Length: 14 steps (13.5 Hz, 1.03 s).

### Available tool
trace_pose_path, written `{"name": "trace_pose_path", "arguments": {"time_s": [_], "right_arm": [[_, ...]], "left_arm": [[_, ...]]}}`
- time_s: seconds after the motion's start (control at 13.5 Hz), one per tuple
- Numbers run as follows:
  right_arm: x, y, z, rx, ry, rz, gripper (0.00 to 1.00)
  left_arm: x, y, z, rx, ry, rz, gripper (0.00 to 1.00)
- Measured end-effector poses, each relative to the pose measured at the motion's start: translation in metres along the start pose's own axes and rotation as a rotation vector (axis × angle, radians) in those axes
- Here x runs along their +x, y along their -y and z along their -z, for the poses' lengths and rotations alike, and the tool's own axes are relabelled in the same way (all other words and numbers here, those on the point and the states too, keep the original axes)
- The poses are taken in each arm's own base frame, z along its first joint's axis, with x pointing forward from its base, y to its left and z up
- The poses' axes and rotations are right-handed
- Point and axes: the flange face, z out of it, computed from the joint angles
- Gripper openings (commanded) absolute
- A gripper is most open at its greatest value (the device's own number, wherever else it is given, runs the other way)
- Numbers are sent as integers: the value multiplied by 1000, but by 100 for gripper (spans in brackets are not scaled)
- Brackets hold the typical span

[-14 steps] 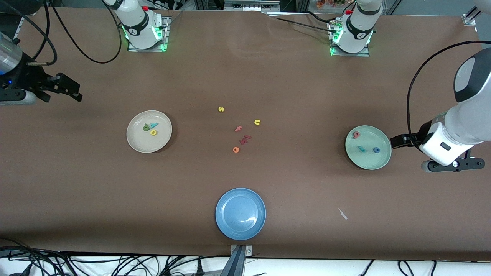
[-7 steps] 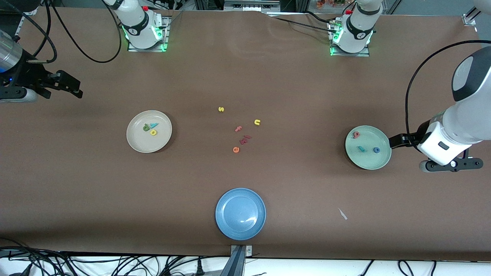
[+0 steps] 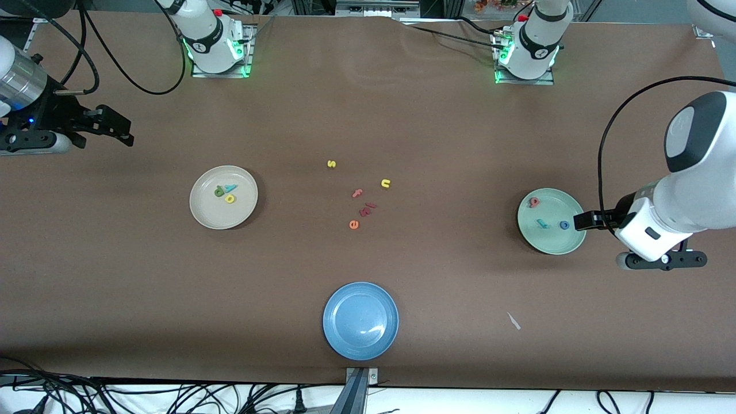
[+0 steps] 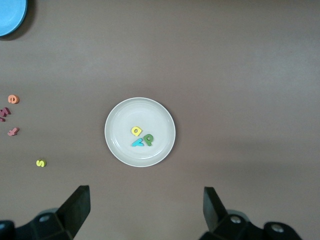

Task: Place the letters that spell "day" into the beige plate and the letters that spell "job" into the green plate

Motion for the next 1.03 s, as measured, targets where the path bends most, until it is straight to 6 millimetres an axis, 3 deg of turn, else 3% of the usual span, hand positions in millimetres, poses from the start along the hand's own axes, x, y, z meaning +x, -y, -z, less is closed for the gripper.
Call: {"name": "trace_pose_path", "arguments": {"time_s": [0.37,0.66,1.03], "right_arm": [[1,-2,0,0,1,-4,100],[1,-2,0,0,0,-4,100],[1,-2,0,0,0,-4,100]], "left_arm": [[0,13,20,-19,-66,-57,100],[-7,15,10,-17,-47,-89,100],[-10,16,12,-35,-60,-101,100]]}}
